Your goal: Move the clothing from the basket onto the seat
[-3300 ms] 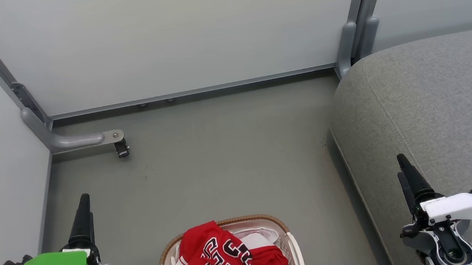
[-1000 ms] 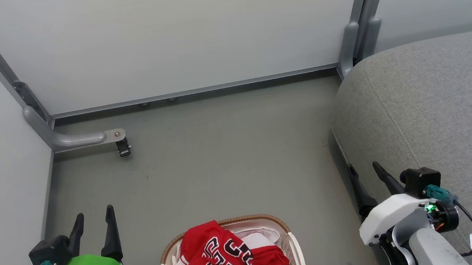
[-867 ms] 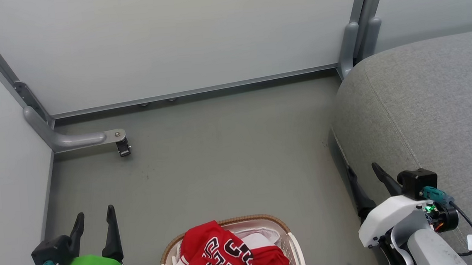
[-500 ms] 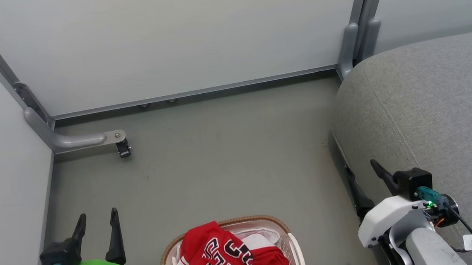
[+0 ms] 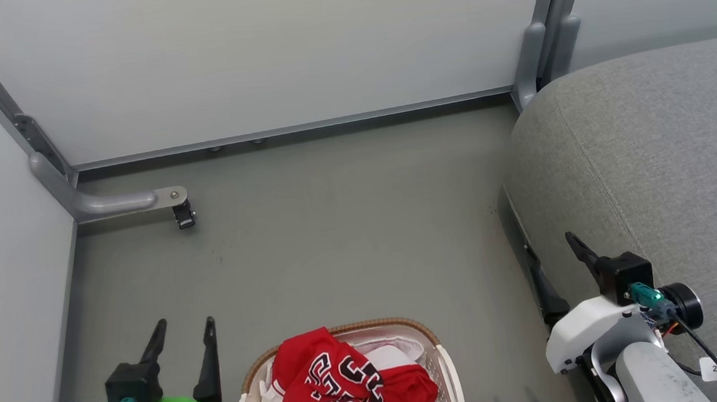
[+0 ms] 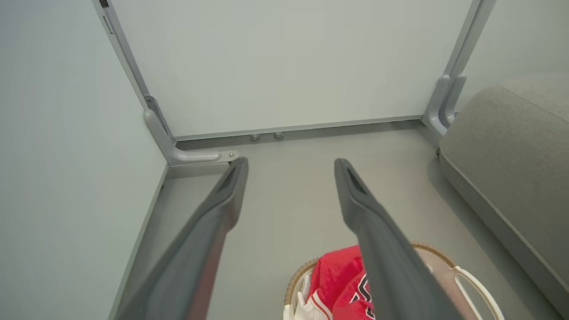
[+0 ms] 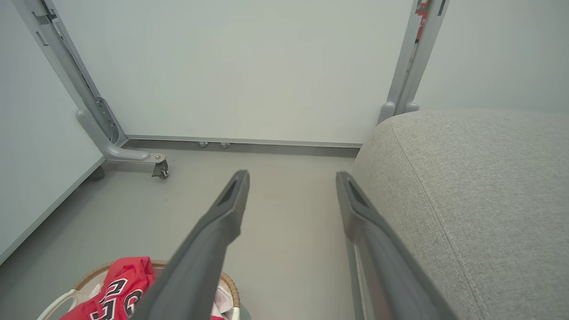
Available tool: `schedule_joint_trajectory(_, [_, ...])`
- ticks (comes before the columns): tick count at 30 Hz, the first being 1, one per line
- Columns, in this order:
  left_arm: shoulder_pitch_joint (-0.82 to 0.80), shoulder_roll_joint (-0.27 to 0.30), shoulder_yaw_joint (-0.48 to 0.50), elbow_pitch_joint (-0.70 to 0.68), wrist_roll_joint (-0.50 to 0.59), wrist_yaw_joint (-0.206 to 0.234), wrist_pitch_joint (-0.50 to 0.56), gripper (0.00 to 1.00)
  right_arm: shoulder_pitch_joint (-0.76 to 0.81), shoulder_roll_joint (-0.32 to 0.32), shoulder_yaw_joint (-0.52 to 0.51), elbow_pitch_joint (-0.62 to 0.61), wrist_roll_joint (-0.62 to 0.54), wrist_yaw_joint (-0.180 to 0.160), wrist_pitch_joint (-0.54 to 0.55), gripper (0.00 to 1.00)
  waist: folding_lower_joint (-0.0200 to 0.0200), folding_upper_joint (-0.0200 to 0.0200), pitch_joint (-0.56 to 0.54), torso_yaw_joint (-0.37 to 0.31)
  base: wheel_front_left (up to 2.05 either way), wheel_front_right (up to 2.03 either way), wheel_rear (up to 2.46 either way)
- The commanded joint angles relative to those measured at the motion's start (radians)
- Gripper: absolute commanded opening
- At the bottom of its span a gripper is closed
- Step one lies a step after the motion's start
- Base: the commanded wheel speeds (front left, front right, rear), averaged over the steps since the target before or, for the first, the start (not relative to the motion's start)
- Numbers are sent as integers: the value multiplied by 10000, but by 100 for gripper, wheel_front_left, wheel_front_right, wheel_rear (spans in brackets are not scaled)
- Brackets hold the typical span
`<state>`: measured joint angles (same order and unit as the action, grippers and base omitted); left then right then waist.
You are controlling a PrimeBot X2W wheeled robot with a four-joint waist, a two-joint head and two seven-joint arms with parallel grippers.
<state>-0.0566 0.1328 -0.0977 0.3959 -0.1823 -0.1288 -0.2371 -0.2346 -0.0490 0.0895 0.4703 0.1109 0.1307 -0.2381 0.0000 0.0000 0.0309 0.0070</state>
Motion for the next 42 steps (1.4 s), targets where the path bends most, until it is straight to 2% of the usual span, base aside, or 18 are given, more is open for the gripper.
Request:
schedule_joint_trajectory(1, [-297,70,-221,63,42,-21,-86,100,-159,-33,79,-9,-231,0,-83,100,0,0,381,-28,0,0,0])
schedule_joint_trajectory(13, [-1913,719,-2508,914,-574,-28,-307,100,-1231,-39,339,-471,-946,-3,-283,100,0,0,3061,-612,0,0,0])
schedule_joint_trajectory(21, [-3161,1192,-4183,1773,-1715,-29,-275,100,-1752,-31,228,-1075,-831,-3,-285,100,0,0,4607,-923,0,0,0])
schedule_joint_trajectory(31, [-4143,1727,-6274,3314,-2935,-19,-274,100,-2066,-41,124,-1478,-662,-3,-285,100,0,0,5637,-1104,0,0,0])
schedule_joint_trajectory(42, [-5198,2059,-7864,4864,-2849,-18,-275,100,-2124,-36,0,-1739,-770,-3,-285,100,0,0,6508,-948,0,0,0])
